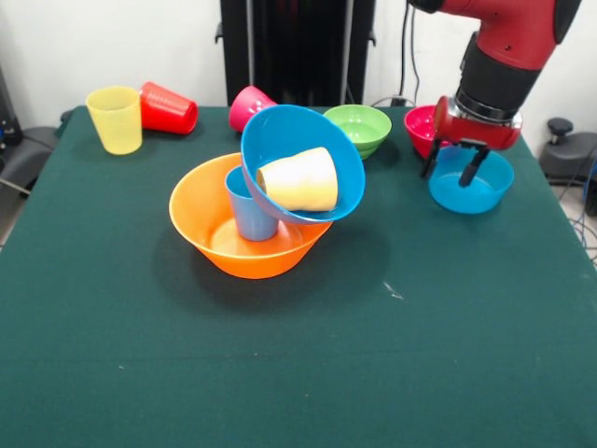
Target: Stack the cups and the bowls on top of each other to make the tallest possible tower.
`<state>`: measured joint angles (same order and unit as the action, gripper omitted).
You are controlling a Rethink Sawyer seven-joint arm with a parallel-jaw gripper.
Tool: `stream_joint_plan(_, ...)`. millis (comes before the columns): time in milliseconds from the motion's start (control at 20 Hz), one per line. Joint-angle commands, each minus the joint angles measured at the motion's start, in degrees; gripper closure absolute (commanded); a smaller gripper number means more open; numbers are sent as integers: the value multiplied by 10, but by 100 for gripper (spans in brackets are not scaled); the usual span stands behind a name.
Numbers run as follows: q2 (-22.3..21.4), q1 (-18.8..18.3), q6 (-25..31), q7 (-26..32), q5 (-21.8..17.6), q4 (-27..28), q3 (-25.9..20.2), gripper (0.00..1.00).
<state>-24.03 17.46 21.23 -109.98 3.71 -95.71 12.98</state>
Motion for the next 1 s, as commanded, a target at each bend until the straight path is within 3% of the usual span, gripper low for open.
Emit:
stream_joint_plan(50,25,-18,-11,-59,2,20,-70,0)
stream_joint_plan(1000,52,-19,-17,-59,-2,37,-61,0)
